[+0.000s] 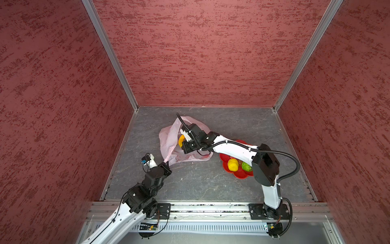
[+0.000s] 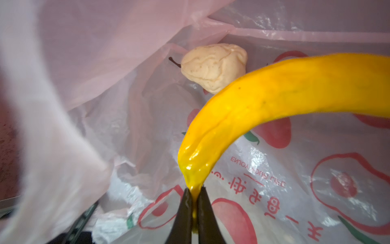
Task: Take the fake fruits out of the plastic bag
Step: 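Lift the yellow banana up out of the bag with the right gripper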
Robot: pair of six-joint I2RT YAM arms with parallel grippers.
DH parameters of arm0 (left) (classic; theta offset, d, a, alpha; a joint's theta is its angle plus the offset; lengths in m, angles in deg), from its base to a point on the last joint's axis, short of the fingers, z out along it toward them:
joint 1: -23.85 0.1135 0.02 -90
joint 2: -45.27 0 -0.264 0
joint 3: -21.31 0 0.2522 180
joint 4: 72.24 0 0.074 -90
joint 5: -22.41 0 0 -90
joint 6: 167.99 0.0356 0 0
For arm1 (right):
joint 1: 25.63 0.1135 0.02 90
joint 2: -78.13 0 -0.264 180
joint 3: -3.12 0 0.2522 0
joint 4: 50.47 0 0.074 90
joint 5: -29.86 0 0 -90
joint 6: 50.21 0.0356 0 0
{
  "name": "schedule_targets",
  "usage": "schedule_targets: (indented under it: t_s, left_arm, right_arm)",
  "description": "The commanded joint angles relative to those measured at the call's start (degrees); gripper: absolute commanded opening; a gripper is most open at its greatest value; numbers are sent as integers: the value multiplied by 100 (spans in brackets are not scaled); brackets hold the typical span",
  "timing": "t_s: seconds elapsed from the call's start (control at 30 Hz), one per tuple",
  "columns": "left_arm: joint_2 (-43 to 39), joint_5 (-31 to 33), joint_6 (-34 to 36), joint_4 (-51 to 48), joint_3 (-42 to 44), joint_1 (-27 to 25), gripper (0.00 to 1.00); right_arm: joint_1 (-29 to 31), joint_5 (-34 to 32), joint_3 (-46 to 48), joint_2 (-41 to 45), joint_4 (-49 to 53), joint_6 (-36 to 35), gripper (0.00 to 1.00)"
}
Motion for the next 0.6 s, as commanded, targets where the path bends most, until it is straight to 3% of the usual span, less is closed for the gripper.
schedule_targets:
  t_s: [0.0,0.57]
  left_arm:
    - [144,70,56,348,-125,-19,0]
    - [892,83,131,1149,-424,-11,0]
  right_arm:
    - [59,416,81,472,126,-249,8]
    - [345,1380,-157,1566,1189,-892,7]
